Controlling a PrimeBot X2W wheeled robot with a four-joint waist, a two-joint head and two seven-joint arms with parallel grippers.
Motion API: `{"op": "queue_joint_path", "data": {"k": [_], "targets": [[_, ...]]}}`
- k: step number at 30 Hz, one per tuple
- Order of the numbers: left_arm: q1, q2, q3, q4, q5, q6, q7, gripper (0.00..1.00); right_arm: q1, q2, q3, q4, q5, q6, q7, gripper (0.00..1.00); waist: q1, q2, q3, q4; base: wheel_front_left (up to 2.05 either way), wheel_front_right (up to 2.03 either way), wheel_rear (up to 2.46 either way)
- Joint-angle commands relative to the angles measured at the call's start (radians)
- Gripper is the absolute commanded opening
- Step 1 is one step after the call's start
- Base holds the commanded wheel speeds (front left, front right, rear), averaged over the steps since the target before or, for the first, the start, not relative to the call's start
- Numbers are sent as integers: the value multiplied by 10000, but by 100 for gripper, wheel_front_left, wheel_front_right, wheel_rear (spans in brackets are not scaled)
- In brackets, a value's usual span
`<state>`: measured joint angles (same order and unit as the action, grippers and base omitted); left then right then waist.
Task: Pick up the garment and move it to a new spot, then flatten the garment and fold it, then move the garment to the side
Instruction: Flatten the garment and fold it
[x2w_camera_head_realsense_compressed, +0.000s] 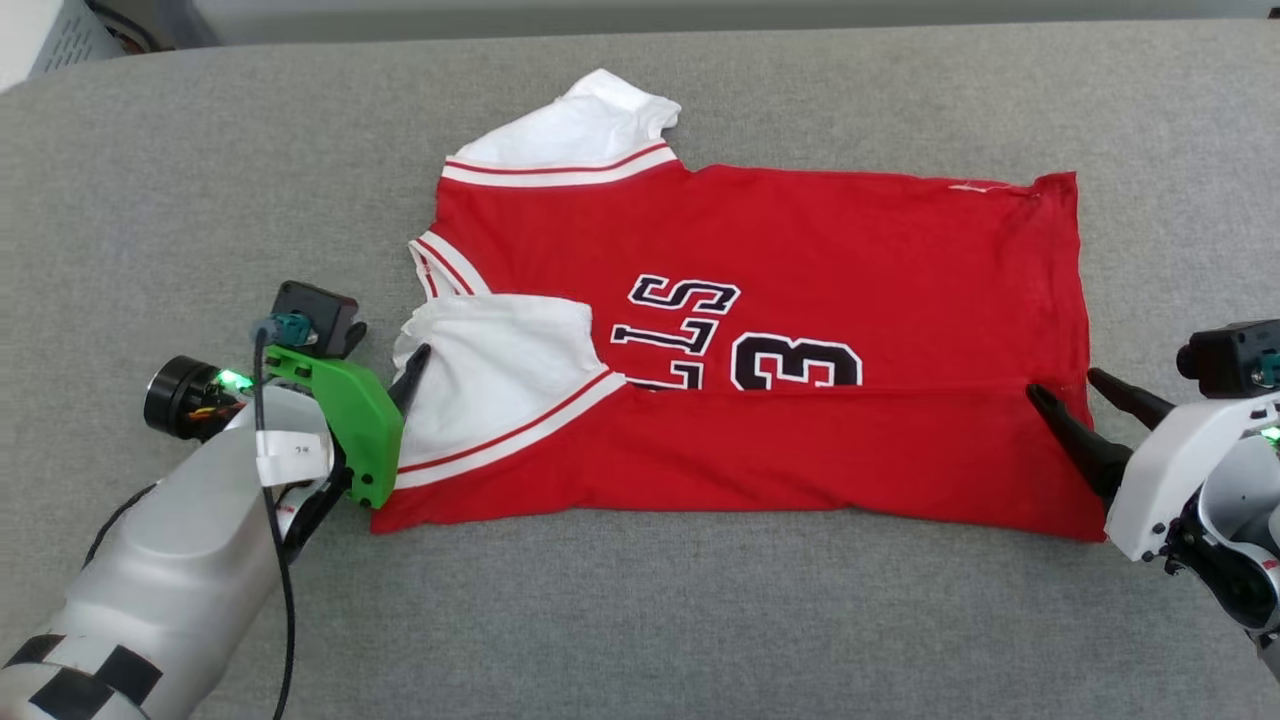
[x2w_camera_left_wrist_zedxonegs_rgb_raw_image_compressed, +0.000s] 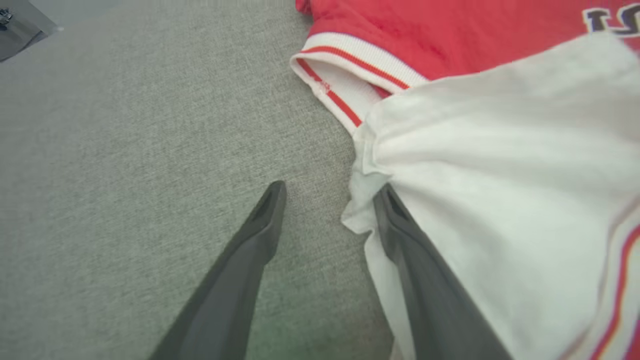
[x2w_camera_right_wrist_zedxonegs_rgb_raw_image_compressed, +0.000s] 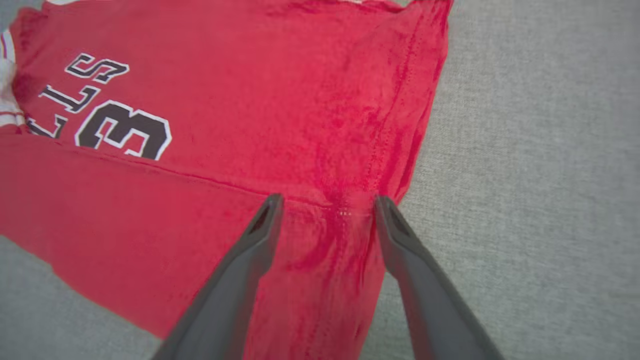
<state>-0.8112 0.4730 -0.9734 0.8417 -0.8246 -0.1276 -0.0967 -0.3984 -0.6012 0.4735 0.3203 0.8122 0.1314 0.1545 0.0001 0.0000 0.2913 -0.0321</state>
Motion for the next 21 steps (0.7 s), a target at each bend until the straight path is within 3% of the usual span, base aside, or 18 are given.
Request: {"op": "queue_joint_path", "data": {"k": [1,7,14,21], "targets": [[-18,130,-38,-64,-269,-29,-41,100,245,-114,-37,-137,113,-7,-143,100,-1,0,-488,215,0,0,0],[-368,831,-270,-1190,-873,-29,843,100,991,-369,-320,-834,145,-7,-269,100,-1,0,-1095,408,0,0,0],[-731,1566,-1066,-3021,-2176,-30,4295,100,1524,-376,-695,-1263,-130,-7,48,100,-1,0,-1376,602,0,0,0],[-775,1575,-1517,-3349,-3151,-30,6542,100,1600,-133,-832,-1489,-303,-7,528,100,-1,0,-1335,592,0,0,0]]}}
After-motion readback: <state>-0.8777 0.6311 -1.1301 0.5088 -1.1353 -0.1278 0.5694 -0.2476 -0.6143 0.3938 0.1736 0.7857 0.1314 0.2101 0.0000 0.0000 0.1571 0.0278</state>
